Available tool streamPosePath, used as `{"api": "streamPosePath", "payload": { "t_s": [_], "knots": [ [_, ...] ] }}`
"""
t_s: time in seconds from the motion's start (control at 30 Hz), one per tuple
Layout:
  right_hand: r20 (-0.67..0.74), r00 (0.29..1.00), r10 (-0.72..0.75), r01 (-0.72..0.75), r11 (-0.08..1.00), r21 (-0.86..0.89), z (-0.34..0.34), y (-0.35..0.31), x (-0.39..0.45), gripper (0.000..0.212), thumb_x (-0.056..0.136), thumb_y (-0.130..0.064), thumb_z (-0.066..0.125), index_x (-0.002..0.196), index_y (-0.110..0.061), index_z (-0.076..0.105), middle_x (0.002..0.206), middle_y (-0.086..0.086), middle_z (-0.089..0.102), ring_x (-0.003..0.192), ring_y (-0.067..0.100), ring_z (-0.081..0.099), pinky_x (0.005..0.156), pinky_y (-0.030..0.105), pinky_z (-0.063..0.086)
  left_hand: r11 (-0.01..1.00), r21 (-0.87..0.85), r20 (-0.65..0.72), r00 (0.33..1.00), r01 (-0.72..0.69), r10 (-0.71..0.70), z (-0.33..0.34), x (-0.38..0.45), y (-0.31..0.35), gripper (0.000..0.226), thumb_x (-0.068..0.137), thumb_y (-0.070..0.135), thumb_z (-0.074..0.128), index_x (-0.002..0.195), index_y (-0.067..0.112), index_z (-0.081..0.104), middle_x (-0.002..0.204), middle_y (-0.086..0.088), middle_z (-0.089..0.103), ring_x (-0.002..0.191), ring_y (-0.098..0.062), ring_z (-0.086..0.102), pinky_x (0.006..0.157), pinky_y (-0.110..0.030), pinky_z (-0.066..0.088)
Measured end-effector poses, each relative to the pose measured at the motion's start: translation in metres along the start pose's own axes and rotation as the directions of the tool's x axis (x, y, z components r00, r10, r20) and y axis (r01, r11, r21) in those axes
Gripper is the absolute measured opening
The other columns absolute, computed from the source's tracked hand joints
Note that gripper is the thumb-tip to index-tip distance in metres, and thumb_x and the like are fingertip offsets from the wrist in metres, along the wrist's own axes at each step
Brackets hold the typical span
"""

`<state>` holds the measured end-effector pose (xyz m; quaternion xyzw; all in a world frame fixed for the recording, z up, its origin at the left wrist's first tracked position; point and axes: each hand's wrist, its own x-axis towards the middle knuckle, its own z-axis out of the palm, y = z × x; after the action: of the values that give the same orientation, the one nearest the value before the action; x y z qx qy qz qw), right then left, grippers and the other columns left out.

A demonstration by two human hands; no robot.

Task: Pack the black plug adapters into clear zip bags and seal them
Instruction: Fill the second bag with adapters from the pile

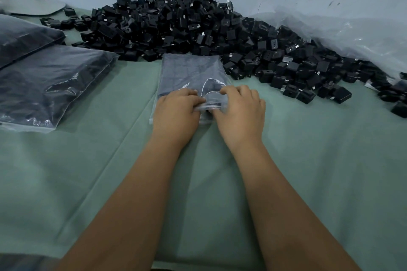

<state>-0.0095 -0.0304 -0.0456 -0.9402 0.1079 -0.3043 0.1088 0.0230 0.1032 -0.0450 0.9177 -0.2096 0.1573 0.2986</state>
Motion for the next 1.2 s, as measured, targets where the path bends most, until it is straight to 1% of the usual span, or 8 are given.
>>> {"api": "streamPosePath", "payload": {
  "t_s": [0.2,0.33,0.6,0.8,0.93,1.03,1.13,1.2],
  "knots": [
    [0.040,0.991,0.126,-0.125,0.992,-0.025,0.008,0.007,0.012,0.021,0.083,-0.030,0.062,0.104,-0.029,0.065,0.104,0.000,0.055,0.101,0.024,0.046,0.080,0.030,0.025,1.000,-0.007,-0.011,1.000,-0.002,0.002,0.000,0.000,0.002,0.036,0.085,0.009,0.057,0.116,0.021,0.073,0.127,-0.001,0.064,0.120,-0.024,0.055,0.104,-0.042,0.038],
    [0.066,0.992,0.110,-0.109,0.994,-0.019,0.012,0.004,0.025,0.015,0.083,-0.027,0.059,0.096,-0.030,0.067,0.098,-0.001,0.059,0.098,0.024,0.048,0.074,0.029,0.021,1.000,0.014,-0.011,1.000,-0.003,0.003,-0.001,0.002,0.003,0.032,0.086,0.011,0.056,0.110,0.020,0.074,0.120,0.000,0.066,0.115,-0.024,0.056,0.100,-0.042,0.040],
    [0.069,0.997,0.028,-0.033,0.997,0.070,0.020,0.011,0.029,0.027,0.085,-0.016,0.059,0.102,-0.032,0.071,0.093,-0.001,0.062,0.093,0.023,0.051,0.072,0.028,0.020,0.995,0.099,-0.009,1.000,-0.018,0.019,0.003,0.005,0.000,0.030,0.090,0.017,0.053,0.113,0.021,0.072,0.122,0.004,0.064,0.114,-0.022,0.055,0.099,-0.039,0.038],
    [0.104,0.988,0.110,-0.112,0.993,0.021,0.026,0.011,0.033,0.004,0.084,-0.026,0.056,0.084,-0.027,0.060,0.088,0.000,0.065,0.090,0.027,0.052,0.070,0.032,0.027,0.969,0.236,-0.060,0.994,-0.079,0.095,0.010,0.002,-0.001,0.028,0.088,0.020,0.055,0.111,0.019,0.071,0.127,0.005,0.060,0.120,-0.021,0.049,0.097,-0.033,0.027],
    [0.148,0.971,0.188,-0.192,0.981,0.012,0.028,0.015,0.038,0.014,0.081,-0.039,0.057,0.085,-0.026,0.057,0.090,-0.002,0.064,0.092,0.027,0.055,0.072,0.034,0.028,0.938,0.315,-0.039,0.986,-0.142,0.162,0.015,0.007,0.008,0.028,0.084,0.014,0.056,0.108,0.008,0.068,0.138,-0.005,0.056,0.134,-0.027,0.043,0.103,-0.040,0.029],
    [0.251,0.945,0.208,-0.237,0.967,0.093,0.025,0.019,0.042,0.013,0.074,-0.036,0.058,0.077,-0.025,0.052,0.080,-0.007,0.061,0.085,0.023,0.054,0.073,0.034,0.026,0.920,0.353,0.030,0.985,-0.167,0.167,0.020,0.019,0.014,0.029,0.087,0.017,0.049,0.112,0.012,0.061,0.136,-0.005,0.056,0.132,-0.025,0.044,0.104,-0.039,0.030],
    [0.432,0.892,0.136,-0.277,0.918,0.284,0.014,0.026,0.043,0.012,0.066,-0.037,0.054,0.074,-0.028,0.056,0.072,-0.012,0.059,0.079,0.012,0.054,0.075,0.033,0.028,0.935,0.336,0.022,0.993,-0.117,0.116,0.023,0.025,0.017,0.006,0.087,0.016,0.046,0.091,0.019,0.049,0.110,-0.005,0.063,0.106,-0.026,0.055,0.091,-0.036,0.035],
    [0.468,0.880,0.075,-0.359,0.749,0.556,0.005,0.037,0.042,0.014,0.066,-0.032,0.052,0.075,-0.029,0.064,0.075,-0.013,0.063,0.078,0.005,0.058,0.075,0.026,0.039,0.942,0.319,-0.005,0.994,-0.101,0.108,0.026,0.025,0.016,0.009,0.086,0.016,0.048,0.086,0.020,0.040,0.102,-0.004,0.062,0.098,-0.025,0.055,0.087,-0.036,0.035]
  ]
}}
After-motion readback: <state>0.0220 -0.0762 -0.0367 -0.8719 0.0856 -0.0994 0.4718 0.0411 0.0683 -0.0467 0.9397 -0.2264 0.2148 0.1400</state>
